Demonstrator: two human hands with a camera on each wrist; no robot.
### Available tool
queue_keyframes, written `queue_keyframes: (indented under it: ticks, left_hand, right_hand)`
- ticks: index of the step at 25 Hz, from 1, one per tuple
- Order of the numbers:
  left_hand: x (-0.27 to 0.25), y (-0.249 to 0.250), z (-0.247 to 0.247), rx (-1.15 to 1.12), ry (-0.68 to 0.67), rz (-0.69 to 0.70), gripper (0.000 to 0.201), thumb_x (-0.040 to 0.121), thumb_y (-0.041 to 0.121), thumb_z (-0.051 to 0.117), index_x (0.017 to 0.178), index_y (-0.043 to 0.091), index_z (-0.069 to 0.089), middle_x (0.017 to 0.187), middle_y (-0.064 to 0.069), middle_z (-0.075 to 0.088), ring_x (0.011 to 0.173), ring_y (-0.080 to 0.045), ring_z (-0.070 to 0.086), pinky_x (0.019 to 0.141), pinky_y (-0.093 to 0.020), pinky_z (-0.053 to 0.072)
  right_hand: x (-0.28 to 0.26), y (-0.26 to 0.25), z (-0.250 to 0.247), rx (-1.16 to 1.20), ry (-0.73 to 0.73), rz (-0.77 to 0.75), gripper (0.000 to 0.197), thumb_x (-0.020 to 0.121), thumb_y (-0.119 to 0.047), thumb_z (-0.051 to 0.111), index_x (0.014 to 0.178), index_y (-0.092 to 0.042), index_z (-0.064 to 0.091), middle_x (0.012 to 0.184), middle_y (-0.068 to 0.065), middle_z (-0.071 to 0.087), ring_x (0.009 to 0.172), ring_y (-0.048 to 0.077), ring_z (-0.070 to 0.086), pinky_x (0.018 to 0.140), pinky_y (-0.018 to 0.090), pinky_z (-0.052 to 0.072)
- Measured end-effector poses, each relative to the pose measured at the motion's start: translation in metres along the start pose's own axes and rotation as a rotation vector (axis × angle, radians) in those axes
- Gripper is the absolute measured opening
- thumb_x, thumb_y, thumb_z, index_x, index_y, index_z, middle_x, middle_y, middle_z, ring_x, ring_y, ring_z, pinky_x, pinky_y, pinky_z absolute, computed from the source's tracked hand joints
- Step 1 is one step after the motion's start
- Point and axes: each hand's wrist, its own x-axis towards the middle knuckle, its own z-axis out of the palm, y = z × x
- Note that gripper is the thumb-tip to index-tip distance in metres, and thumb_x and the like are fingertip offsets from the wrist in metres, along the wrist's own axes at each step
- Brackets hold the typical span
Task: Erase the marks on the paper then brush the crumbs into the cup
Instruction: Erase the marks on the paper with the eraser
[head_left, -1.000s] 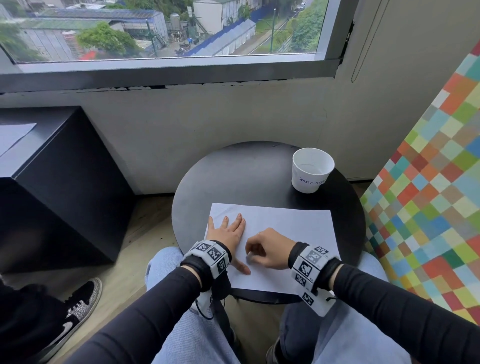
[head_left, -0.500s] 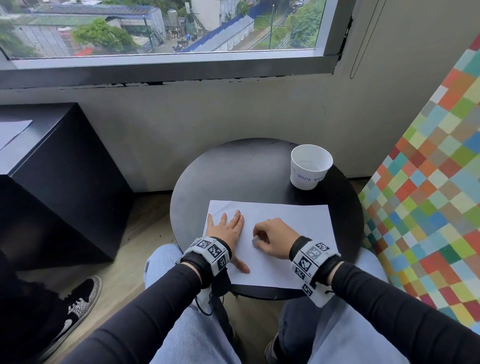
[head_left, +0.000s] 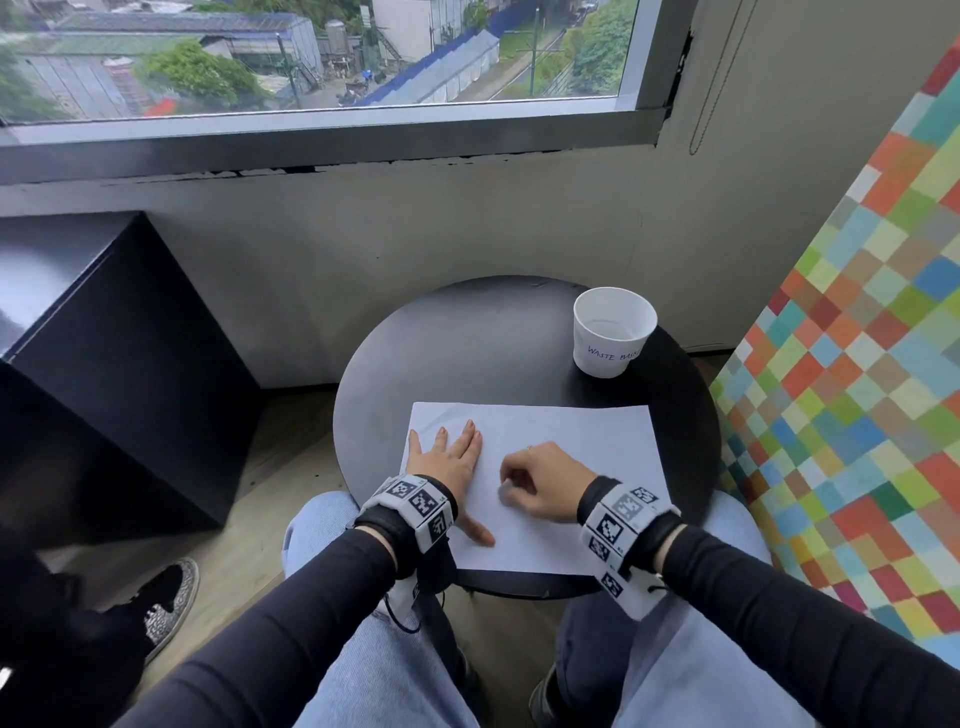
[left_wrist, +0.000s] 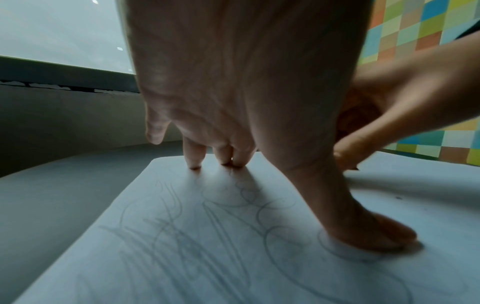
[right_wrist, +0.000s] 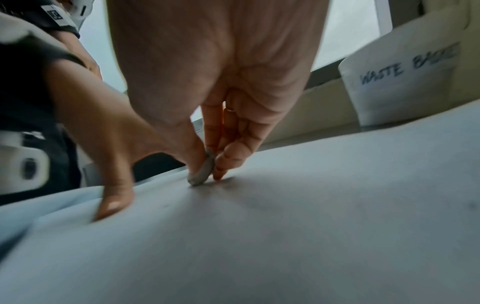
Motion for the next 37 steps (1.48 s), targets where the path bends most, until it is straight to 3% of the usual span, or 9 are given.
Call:
queue_keyframes:
  ticks: [2, 6, 7, 13, 17, 23, 29, 33, 37]
  left_hand:
    - [-0.001, 0.0, 0.0, -0.007, -0.001, -0.001, 0.147, 0.059, 0.08, 0.072, 0.156, 0.013, -0.016, 0.164, -0.001, -0.018, 0.152, -0.034, -0.004, 0.117, -0.065, 0.001]
    - [-0.002, 0.001, -0.002, -0.009, -0.011, -0.002, 0.148, 0.059, 0.079, 0.072, 0.156, 0.013, -0.017, 0.164, -0.001, -0.019, 0.152, -0.034, -0.006, 0.117, -0.065, -0.001]
    - [-0.003, 0.001, -0.002, -0.018, -0.012, 0.0, 0.147, 0.059, 0.078, 0.073, 0.156, 0.013, -0.017, 0.164, -0.001, -0.019, 0.152, -0.034, -0.006, 0.116, -0.066, -0.001]
    - [-0.01, -0.001, 0.0, -0.084, -0.003, 0.016, 0.139, 0.065, 0.077, 0.069, 0.156, 0.017, -0.017, 0.164, 0.002, -0.021, 0.152, -0.031, -0.009, 0.116, -0.065, -0.004]
    - [-0.016, 0.0, 0.007, -0.139, 0.006, -0.008, 0.126, 0.074, 0.08, 0.057, 0.156, 0.019, -0.016, 0.163, 0.002, -0.023, 0.152, -0.027, -0.012, 0.115, -0.064, -0.007]
    - [-0.025, 0.005, 0.011, -0.185, 0.032, -0.051, 0.098, 0.092, 0.072, 0.035, 0.157, 0.016, -0.011, 0.164, 0.004, -0.019, 0.152, -0.021, -0.01, 0.117, -0.063, -0.003]
    - [-0.045, 0.011, 0.025, -0.21, 0.017, -0.188, 0.109, 0.074, 0.082, 0.001, 0.158, 0.014, -0.006, 0.165, 0.0, -0.011, 0.153, -0.018, -0.001, 0.119, -0.058, -0.001]
    - [-0.061, 0.026, 0.026, -0.172, 0.08, -0.233, 0.086, 0.095, 0.07, 0.023, 0.158, 0.015, 0.002, 0.166, 0.001, -0.001, 0.152, -0.017, 0.01, 0.119, -0.058, -0.001]
    - [-0.062, 0.036, 0.026, -0.091, 0.051, -0.257, 0.102, 0.089, 0.078, 0.029, 0.158, 0.01, -0.001, 0.166, -0.003, -0.005, 0.153, -0.023, 0.006, 0.117, -0.063, 0.001]
  right_hand:
    - [0.002, 0.005, -0.003, -0.002, 0.083, 0.032, 0.009, 0.08, -0.013, 0.062, 0.083, -0.006, 0.067, 0.075, 0.008, 0.066, 0.07, 0.024, 0.057, 0.069, 0.028, 0.045]
    - [-0.012, -0.014, 0.009, -0.012, -0.11, -0.065, 0.011, 0.082, -0.016, 0.062, 0.087, -0.009, 0.069, 0.076, 0.003, 0.067, 0.066, 0.014, 0.053, 0.066, 0.021, 0.04]
    - [-0.012, -0.011, 0.005, 0.016, -0.082, -0.047, 0.01, 0.082, -0.016, 0.062, 0.086, -0.009, 0.069, 0.073, 0.001, 0.065, 0.064, 0.012, 0.051, 0.065, 0.02, 0.038]
    - [-0.039, 0.036, -0.027, 0.274, 0.464, 0.368, 0.01, 0.084, -0.021, 0.069, 0.08, -0.013, 0.063, 0.07, 0.0, 0.063, 0.063, 0.012, 0.054, 0.063, 0.022, 0.043]
    - [-0.082, 0.053, -0.013, 0.25, 0.513, 0.5, 0.011, 0.086, -0.017, 0.066, 0.077, -0.016, 0.06, 0.082, 0.0, 0.057, 0.073, 0.013, 0.055, 0.064, 0.019, 0.04]
    - [-0.109, 0.065, 0.0, 0.451, 0.562, 0.599, 0.008, 0.088, -0.017, 0.065, 0.082, -0.016, 0.059, 0.09, 0.003, 0.06, 0.081, 0.012, 0.058, 0.067, 0.014, 0.043]
    - [-0.107, 0.061, 0.011, 0.443, 0.694, 0.652, 0.01, 0.087, -0.017, 0.066, 0.081, -0.014, 0.06, 0.086, 0.004, 0.061, 0.077, 0.012, 0.058, 0.065, 0.018, 0.046]
    - [-0.107, 0.054, 0.017, 0.378, 0.743, 0.7, 0.01, 0.089, -0.016, 0.064, 0.081, -0.013, 0.059, 0.085, 0.005, 0.06, 0.073, 0.012, 0.056, 0.065, 0.023, 0.046]
    - [-0.109, 0.049, 0.025, 0.322, 0.784, 0.697, 0.009, 0.087, -0.015, 0.065, 0.08, -0.014, 0.06, 0.083, 0.004, 0.058, 0.07, 0.011, 0.055, 0.06, 0.021, 0.044]
